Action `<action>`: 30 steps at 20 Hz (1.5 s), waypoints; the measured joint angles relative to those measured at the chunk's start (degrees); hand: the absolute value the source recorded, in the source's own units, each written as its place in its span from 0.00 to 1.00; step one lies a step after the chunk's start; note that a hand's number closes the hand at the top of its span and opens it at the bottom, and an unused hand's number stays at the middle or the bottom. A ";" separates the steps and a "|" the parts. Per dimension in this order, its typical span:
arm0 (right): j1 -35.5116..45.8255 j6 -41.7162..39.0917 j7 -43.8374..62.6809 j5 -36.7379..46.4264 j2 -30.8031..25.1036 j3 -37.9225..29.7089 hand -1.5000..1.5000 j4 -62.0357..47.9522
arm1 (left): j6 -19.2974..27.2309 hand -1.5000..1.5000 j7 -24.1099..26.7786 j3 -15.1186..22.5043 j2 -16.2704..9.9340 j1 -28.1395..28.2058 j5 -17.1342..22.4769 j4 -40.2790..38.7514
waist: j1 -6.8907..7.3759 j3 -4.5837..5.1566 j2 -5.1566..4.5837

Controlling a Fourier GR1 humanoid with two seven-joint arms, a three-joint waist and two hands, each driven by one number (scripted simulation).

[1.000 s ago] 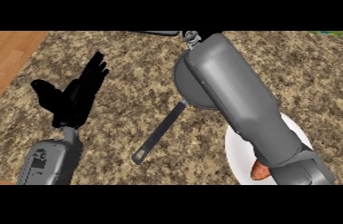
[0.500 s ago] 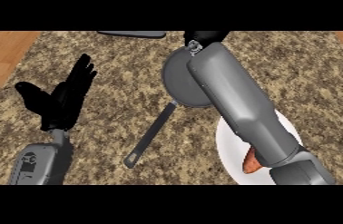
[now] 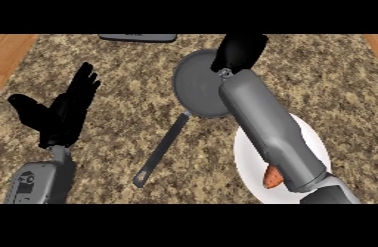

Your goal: Pick the bell pepper from the plate and place it in the pan

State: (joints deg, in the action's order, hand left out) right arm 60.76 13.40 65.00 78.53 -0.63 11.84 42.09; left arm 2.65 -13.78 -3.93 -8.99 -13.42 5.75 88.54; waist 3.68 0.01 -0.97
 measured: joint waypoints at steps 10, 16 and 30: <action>-6.71 10.69 -1.83 -7.02 0.00 -6.64 0.00 -5.76 | 0.54 0.50 0.21 0.41 0.69 0.24 -0.48 0.49 | -0.23 -0.08 -0.05; -7.75 20.34 -5.36 -11.71 0.12 -6.97 0.00 -7.71 | 0.02 0.50 -0.59 -0.35 -0.04 0.46 0.23 1.30 | -0.30 -0.09 0.15; -24.27 44.46 -3.63 -16.69 0.37 2.71 0.00 16.85 | 0.93 0.50 -0.51 -2.10 -0.53 2.90 0.20 1.62 | -3.92 -0.04 1.73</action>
State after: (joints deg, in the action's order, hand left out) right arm 36.49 57.87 61.38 61.85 -0.26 14.54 58.94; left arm 3.59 -14.28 -6.03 -9.51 -10.53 5.96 90.16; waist -0.24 -0.04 0.76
